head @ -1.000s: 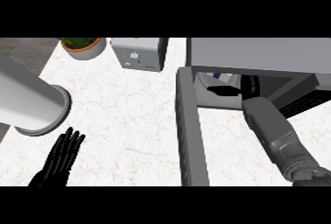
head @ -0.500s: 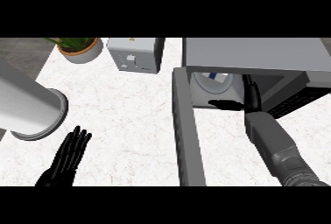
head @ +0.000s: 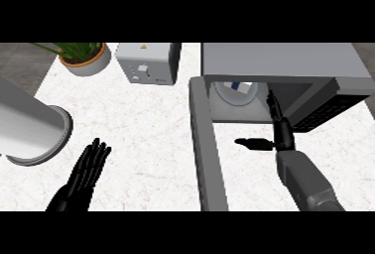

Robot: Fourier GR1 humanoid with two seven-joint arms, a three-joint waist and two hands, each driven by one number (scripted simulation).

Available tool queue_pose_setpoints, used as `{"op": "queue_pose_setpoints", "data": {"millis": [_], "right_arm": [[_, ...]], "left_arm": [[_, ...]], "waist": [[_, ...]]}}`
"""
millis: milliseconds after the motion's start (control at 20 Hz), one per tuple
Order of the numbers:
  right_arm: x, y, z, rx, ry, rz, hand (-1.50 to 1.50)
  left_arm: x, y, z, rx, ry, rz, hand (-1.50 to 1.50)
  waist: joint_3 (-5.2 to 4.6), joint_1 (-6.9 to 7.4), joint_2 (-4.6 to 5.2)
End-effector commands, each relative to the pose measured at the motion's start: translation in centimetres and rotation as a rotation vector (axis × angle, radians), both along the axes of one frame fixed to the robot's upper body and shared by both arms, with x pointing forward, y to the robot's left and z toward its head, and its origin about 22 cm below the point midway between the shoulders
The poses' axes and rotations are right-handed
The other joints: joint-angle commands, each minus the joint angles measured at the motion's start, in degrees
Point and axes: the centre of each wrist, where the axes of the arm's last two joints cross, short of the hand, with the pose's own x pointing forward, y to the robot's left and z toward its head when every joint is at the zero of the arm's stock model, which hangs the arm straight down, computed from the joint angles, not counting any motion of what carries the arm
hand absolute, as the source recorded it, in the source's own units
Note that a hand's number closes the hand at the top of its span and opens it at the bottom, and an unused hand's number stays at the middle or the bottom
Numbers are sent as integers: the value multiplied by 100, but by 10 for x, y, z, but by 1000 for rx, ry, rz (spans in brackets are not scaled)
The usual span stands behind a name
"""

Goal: Pick up the milk, place it into the microwave and close the microwave

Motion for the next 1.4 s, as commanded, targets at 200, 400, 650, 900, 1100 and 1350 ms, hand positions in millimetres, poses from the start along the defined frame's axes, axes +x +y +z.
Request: {"op": "queue_pose_setpoints", "data": {"millis": [200, 400, 650, 900, 1100, 1350], "right_arm": [[-43, -28, -27, 252, -39, 90, -150], [-66, -42, -37, 308, -47, 85, -150], [-78, -46, -32, 330, -92, 122, -150], [-100, -73, -20, 305, -113, 135, -150], [-125, -82, -11, 314, -99, 138, -150], [-153, -93, 23, 313, -135, 127, -150]], "left_arm": [[3, -14, 17, -44, 23, -78, -150], [-11, -16, -14, 29, 81, -167, 150], [7, -10, -10, 150, 85, -168, 150], [19, -38, -24, 281, 97, -258, 150], [23, -46, -34, 366, 123, -386, 150], [17, -90, -53, 377, 132, -479, 150]], "waist": [[-2, -240, -63], [-6, -200, -58], [-13, -278, -78], [-17, -357, -78], [-19, -372, -70], [-17, -310, -56]]}}
